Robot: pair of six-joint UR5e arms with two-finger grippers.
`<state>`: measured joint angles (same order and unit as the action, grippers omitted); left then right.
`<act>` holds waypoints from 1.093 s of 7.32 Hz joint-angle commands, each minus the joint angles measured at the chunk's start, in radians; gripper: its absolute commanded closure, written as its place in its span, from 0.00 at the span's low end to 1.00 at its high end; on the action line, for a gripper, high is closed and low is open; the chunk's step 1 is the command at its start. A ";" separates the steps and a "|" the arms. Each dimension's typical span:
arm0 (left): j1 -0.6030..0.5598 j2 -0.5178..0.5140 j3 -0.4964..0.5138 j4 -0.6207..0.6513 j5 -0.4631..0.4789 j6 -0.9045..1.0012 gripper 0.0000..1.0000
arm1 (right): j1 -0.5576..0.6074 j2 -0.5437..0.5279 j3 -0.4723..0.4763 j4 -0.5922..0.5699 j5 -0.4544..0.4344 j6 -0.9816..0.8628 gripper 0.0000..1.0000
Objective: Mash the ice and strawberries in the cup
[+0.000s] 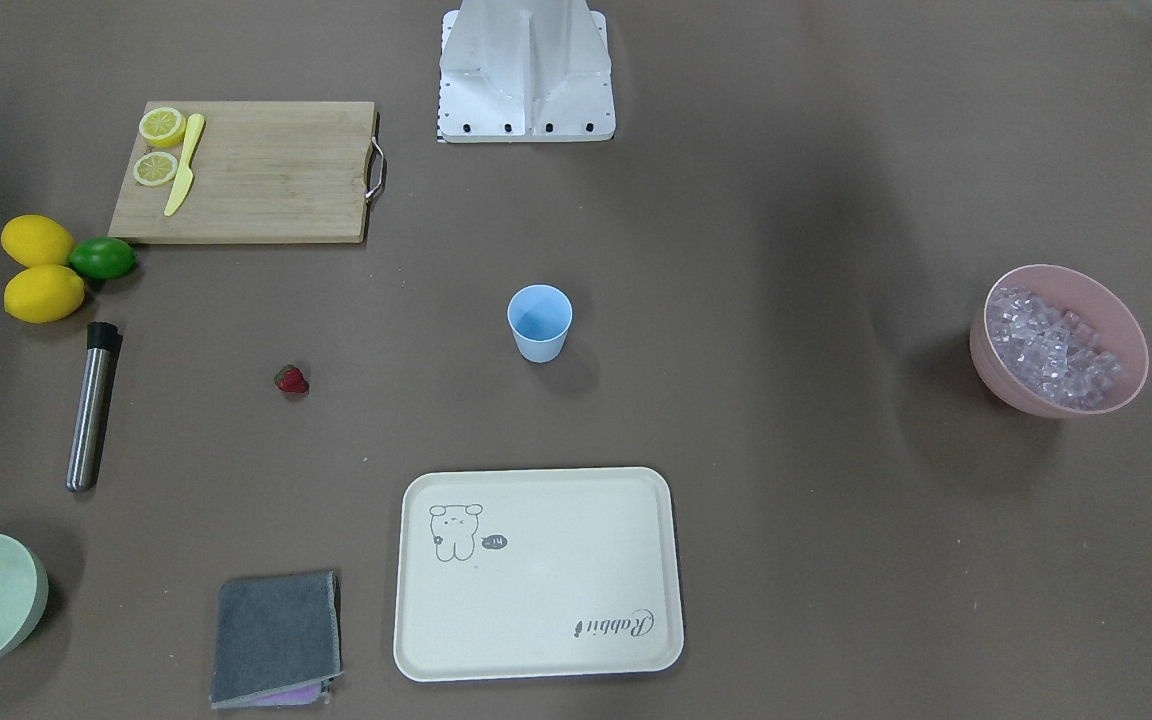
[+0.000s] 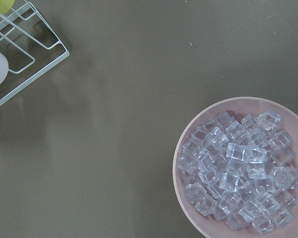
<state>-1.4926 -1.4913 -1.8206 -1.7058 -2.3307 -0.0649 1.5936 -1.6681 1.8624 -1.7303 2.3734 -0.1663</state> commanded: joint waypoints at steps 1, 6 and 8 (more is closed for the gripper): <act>0.060 -0.012 0.003 0.000 0.007 -0.004 0.03 | -0.004 -0.018 0.001 0.001 0.003 -0.005 0.00; 0.241 -0.108 0.116 -0.147 0.008 -0.199 0.03 | -0.024 -0.022 0.000 0.017 0.003 -0.009 0.00; 0.284 -0.127 0.199 -0.245 0.030 -0.231 0.03 | -0.024 -0.024 0.001 0.017 0.001 -0.009 0.00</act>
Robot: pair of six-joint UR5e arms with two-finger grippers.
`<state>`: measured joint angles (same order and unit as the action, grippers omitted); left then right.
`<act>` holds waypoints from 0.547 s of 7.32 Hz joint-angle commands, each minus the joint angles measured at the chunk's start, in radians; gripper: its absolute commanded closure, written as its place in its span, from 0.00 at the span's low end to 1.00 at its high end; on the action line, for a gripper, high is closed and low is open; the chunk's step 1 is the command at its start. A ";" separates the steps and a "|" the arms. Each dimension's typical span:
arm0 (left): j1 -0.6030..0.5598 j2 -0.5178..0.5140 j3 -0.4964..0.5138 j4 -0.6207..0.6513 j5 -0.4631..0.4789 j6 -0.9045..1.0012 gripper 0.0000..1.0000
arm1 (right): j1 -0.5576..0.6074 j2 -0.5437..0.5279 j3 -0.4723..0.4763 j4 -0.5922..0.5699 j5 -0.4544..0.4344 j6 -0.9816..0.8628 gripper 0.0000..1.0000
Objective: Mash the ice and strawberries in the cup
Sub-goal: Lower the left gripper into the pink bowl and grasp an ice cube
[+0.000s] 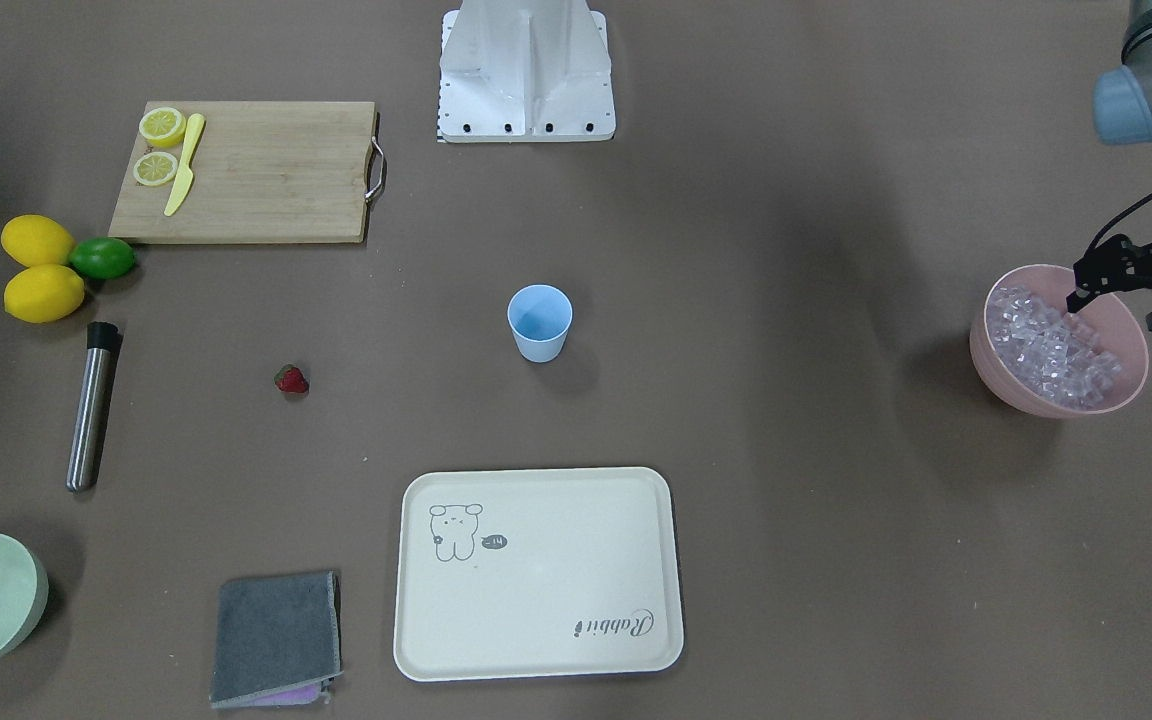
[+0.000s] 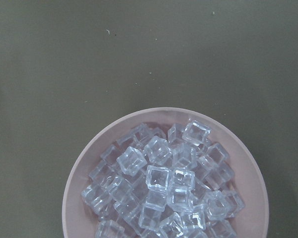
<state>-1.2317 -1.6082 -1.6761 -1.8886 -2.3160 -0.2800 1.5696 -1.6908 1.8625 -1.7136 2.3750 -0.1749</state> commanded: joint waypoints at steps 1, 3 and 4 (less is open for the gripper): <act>0.043 -0.010 0.090 -0.105 0.032 -0.021 0.03 | 0.000 0.000 0.001 0.000 0.001 0.000 0.00; 0.057 -0.016 0.115 -0.135 0.032 -0.059 0.03 | 0.000 -0.001 0.001 0.000 0.001 0.000 0.00; 0.070 -0.016 0.118 -0.135 0.032 -0.061 0.03 | 0.000 -0.001 0.001 0.000 0.001 0.000 0.00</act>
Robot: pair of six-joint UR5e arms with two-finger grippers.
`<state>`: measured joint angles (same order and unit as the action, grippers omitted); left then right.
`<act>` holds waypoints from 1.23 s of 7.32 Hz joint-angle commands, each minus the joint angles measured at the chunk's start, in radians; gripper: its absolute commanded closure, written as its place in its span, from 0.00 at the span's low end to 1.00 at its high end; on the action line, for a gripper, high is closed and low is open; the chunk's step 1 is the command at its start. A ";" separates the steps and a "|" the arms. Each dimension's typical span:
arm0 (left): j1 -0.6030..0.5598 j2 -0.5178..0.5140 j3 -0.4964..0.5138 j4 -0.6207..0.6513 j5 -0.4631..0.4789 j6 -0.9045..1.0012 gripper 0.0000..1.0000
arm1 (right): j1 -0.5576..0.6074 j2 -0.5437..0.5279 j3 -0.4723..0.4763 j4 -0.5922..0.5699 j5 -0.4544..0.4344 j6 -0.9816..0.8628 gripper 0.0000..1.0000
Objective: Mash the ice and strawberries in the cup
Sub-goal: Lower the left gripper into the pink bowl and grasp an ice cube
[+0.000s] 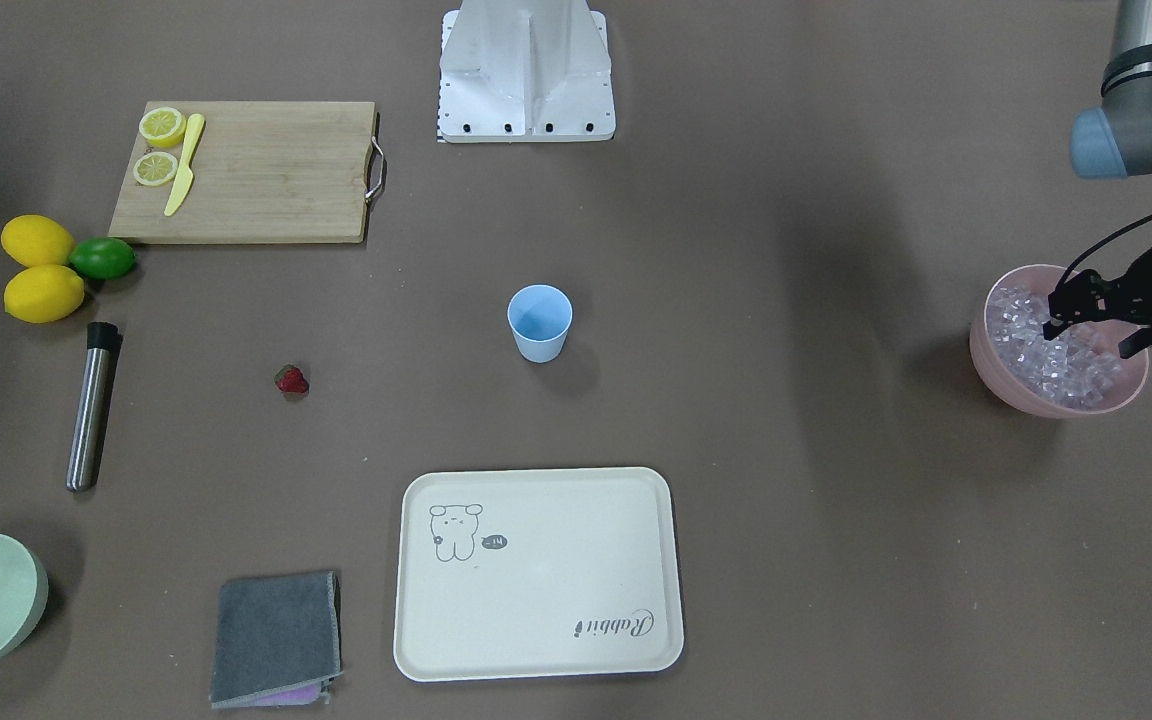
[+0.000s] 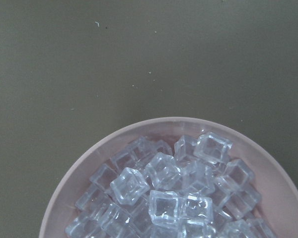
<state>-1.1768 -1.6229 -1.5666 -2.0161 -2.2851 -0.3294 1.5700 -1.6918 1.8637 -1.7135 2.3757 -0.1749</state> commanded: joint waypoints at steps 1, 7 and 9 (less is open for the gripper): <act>0.022 -0.002 0.008 -0.007 0.001 -0.011 0.04 | 0.002 0.000 0.000 -0.002 0.000 0.000 0.00; 0.040 -0.011 0.063 -0.059 0.003 -0.029 0.10 | 0.002 -0.006 0.002 -0.002 0.002 0.000 0.00; 0.040 -0.012 0.060 -0.059 0.001 -0.042 0.12 | 0.002 -0.008 0.002 -0.002 0.002 0.000 0.00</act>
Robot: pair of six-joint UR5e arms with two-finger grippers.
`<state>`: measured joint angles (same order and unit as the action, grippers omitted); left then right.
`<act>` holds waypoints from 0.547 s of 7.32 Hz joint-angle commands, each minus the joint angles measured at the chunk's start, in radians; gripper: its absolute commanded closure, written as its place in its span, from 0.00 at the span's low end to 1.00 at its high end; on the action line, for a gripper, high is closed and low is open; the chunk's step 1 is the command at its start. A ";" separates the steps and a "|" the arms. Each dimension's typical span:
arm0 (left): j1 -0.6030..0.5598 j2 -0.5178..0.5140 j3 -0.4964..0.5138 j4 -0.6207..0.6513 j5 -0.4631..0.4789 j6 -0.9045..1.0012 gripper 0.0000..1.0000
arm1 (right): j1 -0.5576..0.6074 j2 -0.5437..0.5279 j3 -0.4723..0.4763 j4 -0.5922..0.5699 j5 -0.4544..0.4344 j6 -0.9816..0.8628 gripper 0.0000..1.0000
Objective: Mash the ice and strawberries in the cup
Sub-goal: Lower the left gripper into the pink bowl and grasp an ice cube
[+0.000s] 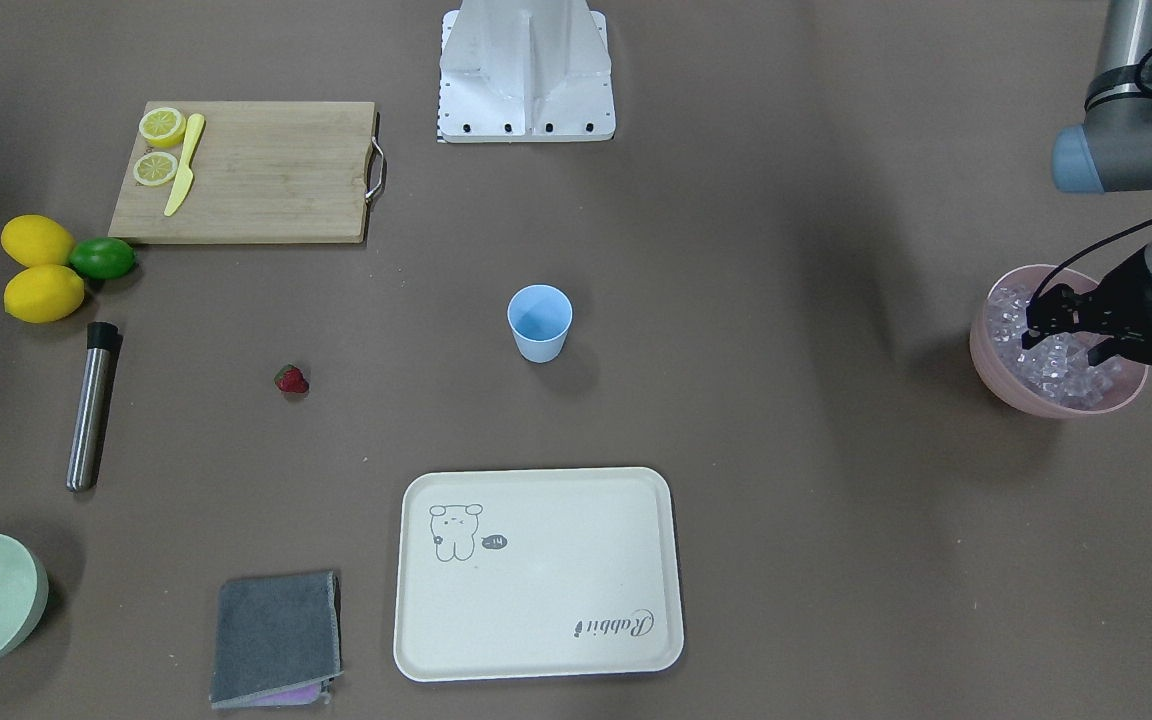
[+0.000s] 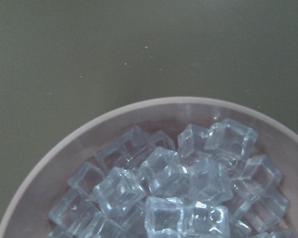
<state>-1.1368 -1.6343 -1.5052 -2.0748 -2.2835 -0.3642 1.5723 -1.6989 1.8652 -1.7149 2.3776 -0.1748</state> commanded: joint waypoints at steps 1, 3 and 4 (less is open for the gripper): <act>0.000 -0.001 -0.004 -0.001 0.001 -0.007 0.14 | 0.000 -0.002 0.000 0.000 0.002 0.000 0.00; 0.005 -0.001 -0.004 -0.001 0.001 -0.007 0.20 | 0.000 -0.005 0.000 0.000 0.003 0.001 0.00; 0.009 -0.001 -0.003 -0.001 0.001 -0.010 0.29 | 0.000 -0.007 0.000 -0.002 0.003 0.005 0.00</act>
<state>-1.1322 -1.6352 -1.5089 -2.0755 -2.2830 -0.3719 1.5723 -1.7035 1.8653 -1.7153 2.3801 -0.1729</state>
